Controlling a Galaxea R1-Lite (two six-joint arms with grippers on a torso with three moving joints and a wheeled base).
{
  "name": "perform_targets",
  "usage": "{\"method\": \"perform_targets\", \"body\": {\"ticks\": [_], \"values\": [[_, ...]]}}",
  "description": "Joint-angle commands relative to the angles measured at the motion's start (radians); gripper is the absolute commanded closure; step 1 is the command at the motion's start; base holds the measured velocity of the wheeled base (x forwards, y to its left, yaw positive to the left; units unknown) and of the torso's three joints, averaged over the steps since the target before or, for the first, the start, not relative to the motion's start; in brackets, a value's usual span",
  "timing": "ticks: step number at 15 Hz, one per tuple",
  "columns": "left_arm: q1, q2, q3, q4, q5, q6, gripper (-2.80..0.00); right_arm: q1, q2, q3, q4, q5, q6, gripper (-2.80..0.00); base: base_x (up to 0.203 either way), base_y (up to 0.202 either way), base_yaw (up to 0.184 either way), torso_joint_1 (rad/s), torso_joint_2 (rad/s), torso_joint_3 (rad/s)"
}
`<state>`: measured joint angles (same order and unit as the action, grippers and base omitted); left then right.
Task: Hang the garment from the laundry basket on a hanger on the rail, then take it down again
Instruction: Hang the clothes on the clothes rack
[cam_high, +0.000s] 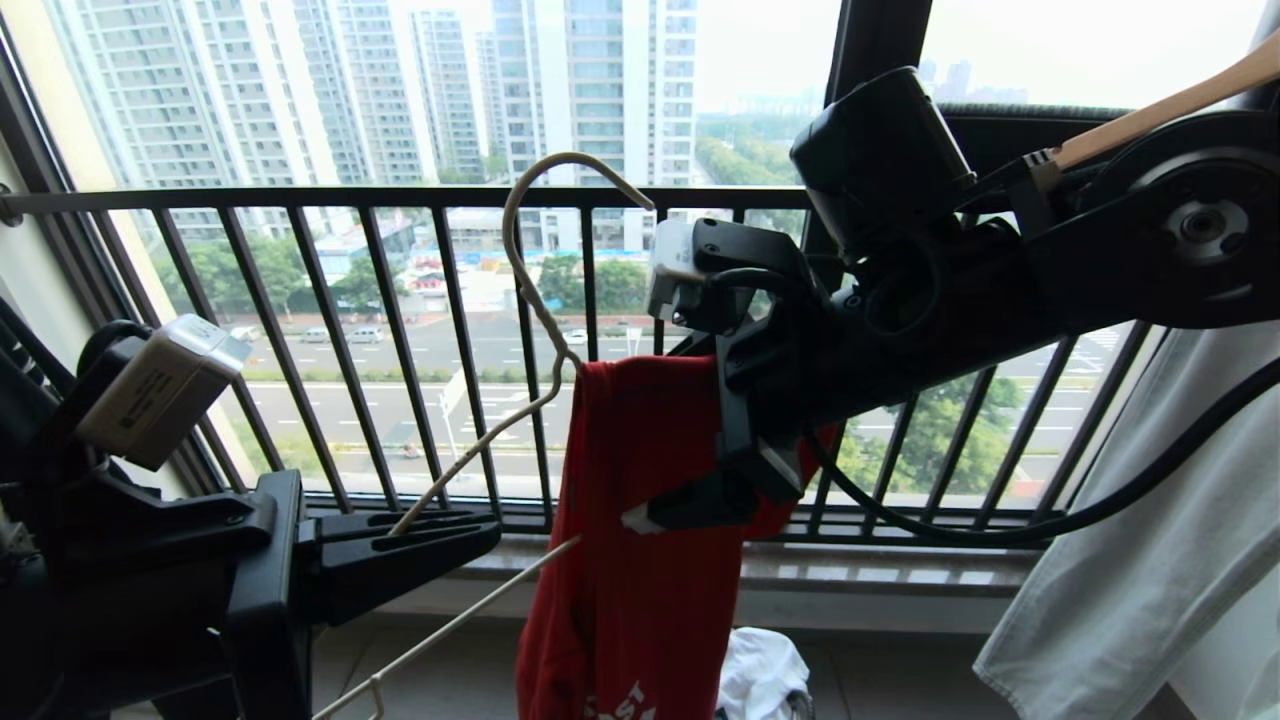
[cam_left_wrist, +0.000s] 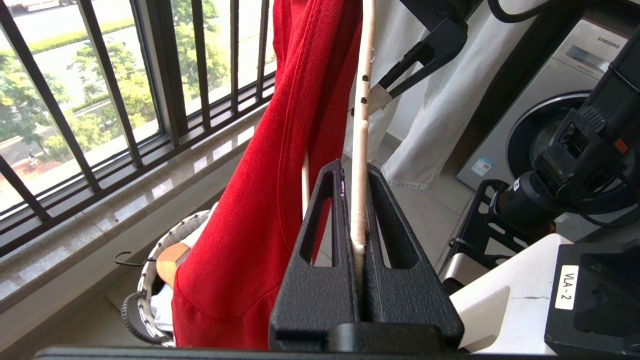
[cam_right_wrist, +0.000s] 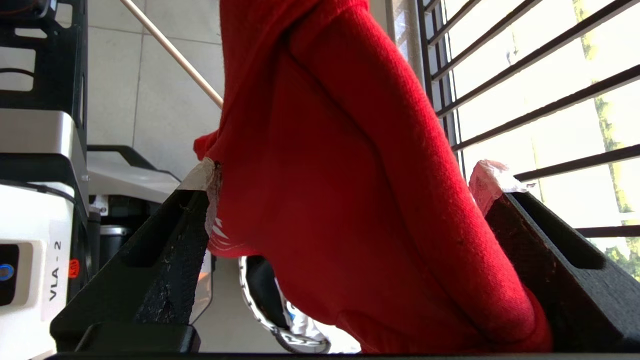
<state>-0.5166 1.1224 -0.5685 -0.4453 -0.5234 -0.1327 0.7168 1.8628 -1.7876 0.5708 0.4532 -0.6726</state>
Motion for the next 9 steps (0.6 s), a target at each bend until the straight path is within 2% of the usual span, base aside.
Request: {"method": "perform_targets", "body": {"ticks": [1,9], "values": [[0.000,-0.012,-0.004,-0.010,-0.003,-0.001,0.00,0.013,0.019,-0.021,0.007,0.004,-0.002,0.00,0.000,0.000,0.000,0.000,0.00,0.000],[0.000,-0.027,-0.002,-0.021,-0.001,-0.001,0.00,0.047,0.002,-0.041,0.011,-0.018,0.031,0.00,0.000,0.000,0.000,0.000,0.00,0.000]]}}
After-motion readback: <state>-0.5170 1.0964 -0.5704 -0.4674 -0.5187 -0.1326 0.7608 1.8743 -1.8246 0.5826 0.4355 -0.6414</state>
